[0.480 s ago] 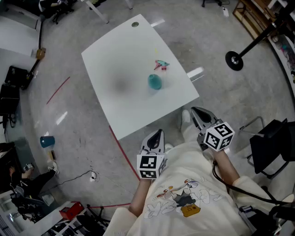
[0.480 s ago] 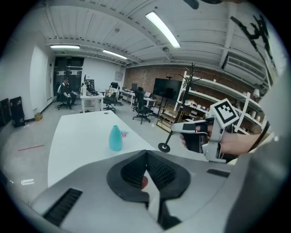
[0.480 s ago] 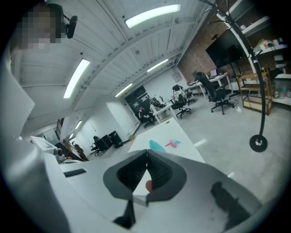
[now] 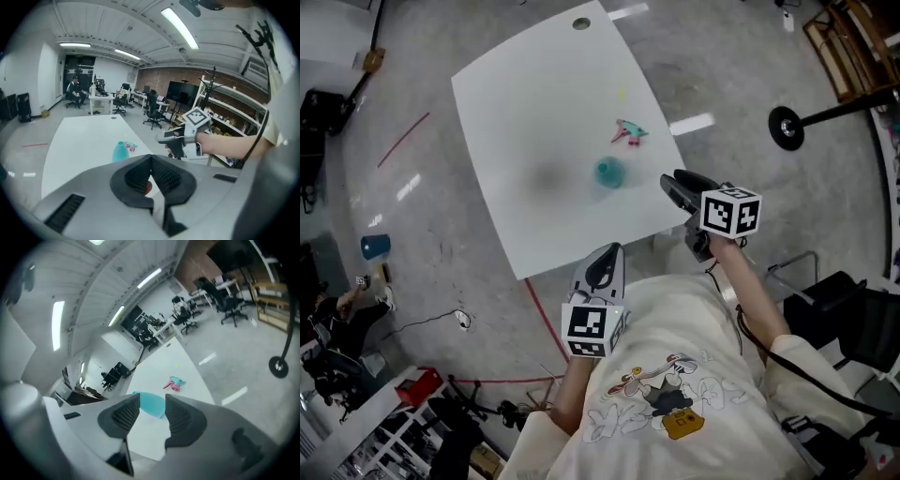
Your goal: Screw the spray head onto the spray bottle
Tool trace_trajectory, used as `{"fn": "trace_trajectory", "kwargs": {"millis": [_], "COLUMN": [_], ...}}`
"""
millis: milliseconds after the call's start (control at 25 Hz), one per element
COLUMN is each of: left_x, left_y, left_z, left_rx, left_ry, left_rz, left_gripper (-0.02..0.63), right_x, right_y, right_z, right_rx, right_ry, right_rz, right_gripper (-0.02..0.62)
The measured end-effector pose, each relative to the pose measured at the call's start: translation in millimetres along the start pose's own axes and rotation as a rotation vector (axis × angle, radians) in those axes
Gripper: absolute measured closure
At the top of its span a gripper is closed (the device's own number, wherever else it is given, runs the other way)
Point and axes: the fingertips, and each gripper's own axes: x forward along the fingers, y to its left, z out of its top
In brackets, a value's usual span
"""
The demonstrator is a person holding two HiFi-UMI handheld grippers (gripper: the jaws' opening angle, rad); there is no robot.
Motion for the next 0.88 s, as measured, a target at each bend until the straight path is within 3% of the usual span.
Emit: {"fn": "trace_trajectory", "kwargs": {"millis": [160, 280, 360, 520, 880], "left_x": [23, 28, 27, 28, 21], "left_y": [40, 111, 160, 206, 272], "left_z": [-11, 4, 15, 32, 36], "left_rx": [-0.082, -0.147, -0.192, -0.214, -0.267], "left_ry": [0.022, -0.007, -0.03, -0.048, -0.063], "left_rz": [0.004, 0.001, -0.001, -0.044, -0.135], "left_gripper": [0.599, 0.6, 0.6, 0.599, 0.598], "right_x": [93, 169, 210, 246, 288], "right_y": [-52, -65, -68, -65, -64], "right_z": [13, 14, 16, 13, -1], "right_rx": [0.276, 0.526, 0.614, 0.658, 0.553], "right_ry": [0.185, 0.299, 0.351, 0.431, 0.556], "right_rz": [-0.102, -0.172, -0.248, -0.372, -0.654], "right_gripper": [0.44, 0.422, 0.409, 0.403, 0.407]}}
